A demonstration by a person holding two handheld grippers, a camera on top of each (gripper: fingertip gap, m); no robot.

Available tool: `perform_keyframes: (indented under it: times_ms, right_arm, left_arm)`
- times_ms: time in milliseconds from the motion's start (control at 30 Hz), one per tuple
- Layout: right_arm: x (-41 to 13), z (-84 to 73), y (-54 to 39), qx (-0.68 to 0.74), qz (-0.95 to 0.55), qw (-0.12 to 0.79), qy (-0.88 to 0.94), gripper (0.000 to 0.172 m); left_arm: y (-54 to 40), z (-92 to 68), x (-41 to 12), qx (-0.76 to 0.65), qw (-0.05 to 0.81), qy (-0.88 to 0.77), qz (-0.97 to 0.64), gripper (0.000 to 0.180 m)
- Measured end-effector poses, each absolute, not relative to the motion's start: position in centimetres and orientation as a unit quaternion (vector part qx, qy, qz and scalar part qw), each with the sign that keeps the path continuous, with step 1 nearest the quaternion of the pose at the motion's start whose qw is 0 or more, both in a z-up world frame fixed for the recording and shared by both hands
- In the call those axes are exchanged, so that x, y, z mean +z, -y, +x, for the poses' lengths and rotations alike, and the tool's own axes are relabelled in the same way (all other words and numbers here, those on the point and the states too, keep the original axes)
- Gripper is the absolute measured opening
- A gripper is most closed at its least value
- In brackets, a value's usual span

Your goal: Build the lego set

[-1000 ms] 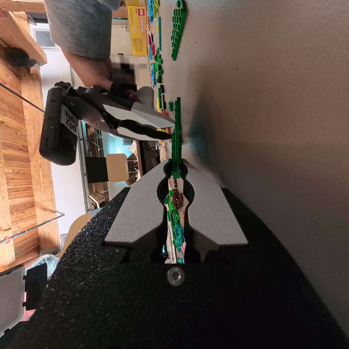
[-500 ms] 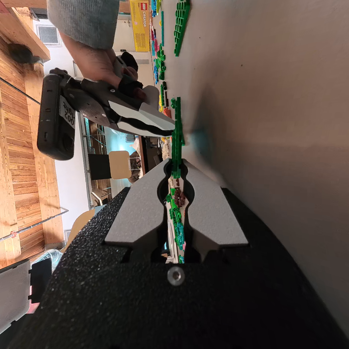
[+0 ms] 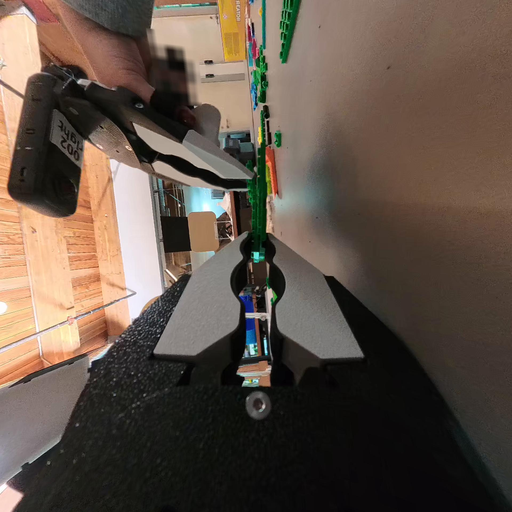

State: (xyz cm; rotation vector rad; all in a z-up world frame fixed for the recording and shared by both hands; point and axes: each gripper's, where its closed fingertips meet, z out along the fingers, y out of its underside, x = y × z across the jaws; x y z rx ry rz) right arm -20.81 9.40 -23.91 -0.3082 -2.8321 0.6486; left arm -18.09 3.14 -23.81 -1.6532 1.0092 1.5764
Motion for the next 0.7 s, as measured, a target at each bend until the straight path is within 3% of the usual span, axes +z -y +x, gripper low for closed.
perform_keyframes:
  times_ms: [267, 700]
  right_arm:
    - [-21.2, -20.0, -7.8, 0.222, -0.073, 0.164, 0.958, 0.015]
    - [-21.1, -18.4, -5.4, 0.231, -0.060, 0.140, 0.961, 0.015]
  left_arm:
    - [-2.8, -18.1, -22.3, 0.629, 0.327, -0.366, -0.603, 0.005]
    - [-2.6, -17.9, -22.2, 0.622, 0.340, -0.364, -0.604, 0.005]
